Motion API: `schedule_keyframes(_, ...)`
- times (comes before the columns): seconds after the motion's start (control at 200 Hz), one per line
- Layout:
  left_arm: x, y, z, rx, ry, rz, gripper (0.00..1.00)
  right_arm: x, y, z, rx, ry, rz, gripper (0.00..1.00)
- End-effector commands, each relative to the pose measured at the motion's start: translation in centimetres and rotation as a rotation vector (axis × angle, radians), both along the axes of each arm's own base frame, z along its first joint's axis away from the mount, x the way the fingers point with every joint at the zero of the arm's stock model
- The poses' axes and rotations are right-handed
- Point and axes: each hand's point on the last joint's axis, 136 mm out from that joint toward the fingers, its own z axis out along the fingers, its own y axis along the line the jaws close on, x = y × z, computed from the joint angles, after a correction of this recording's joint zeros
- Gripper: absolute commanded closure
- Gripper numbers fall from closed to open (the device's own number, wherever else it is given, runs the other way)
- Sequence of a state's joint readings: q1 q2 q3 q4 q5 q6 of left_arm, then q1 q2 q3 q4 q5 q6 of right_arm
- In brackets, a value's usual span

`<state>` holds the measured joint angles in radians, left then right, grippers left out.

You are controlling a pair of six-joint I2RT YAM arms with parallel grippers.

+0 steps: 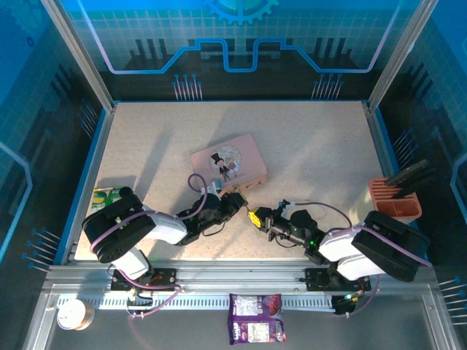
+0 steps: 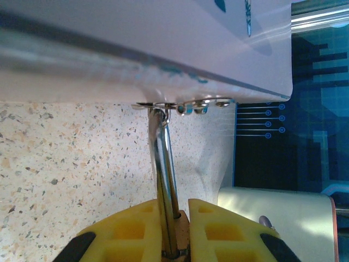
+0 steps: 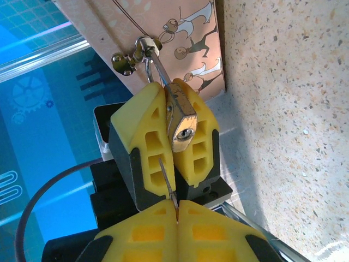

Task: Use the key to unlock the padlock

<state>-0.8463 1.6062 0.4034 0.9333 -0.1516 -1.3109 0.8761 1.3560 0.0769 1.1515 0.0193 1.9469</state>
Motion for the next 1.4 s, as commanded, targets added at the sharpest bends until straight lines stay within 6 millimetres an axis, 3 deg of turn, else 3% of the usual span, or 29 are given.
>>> schedule_keyframes(0.0, 0.9, 0.2, 3.9, -0.151, -0.056, 0.055, 1.0, 0.4, -0.6, -0.9, -0.077, 0.009, -0.023, 1.0)
schedule_keyframes(0.375, 0.6, -0.5, 4.8, -0.176, -0.069, 0.041, 1.0, 0.7, -0.1, -0.6, -0.071, 0.01, 0.001, 1.0)
schedule_keyframes(0.69, 0.2, -0.8, 4.9, -0.145, -0.066, 0.035, 1.0, 1.6, 0.6, 1.2, 0.009, -0.045, 0.008, 1.0)
schedule_keyframes(1.116, 0.1, -1.3, 5.1, -0.147, -0.073, 0.029, 1.0, 1.0, -0.3, 1.1, -0.053, -0.037, 0.007, 1.0)
schedule_keyframes(1.396, 0.3, -1.4, 5.6, -0.159, -0.083, 0.03, 1.0, 1.1, 0.3, 1.0, -0.042, -0.038, 0.02, 1.0)
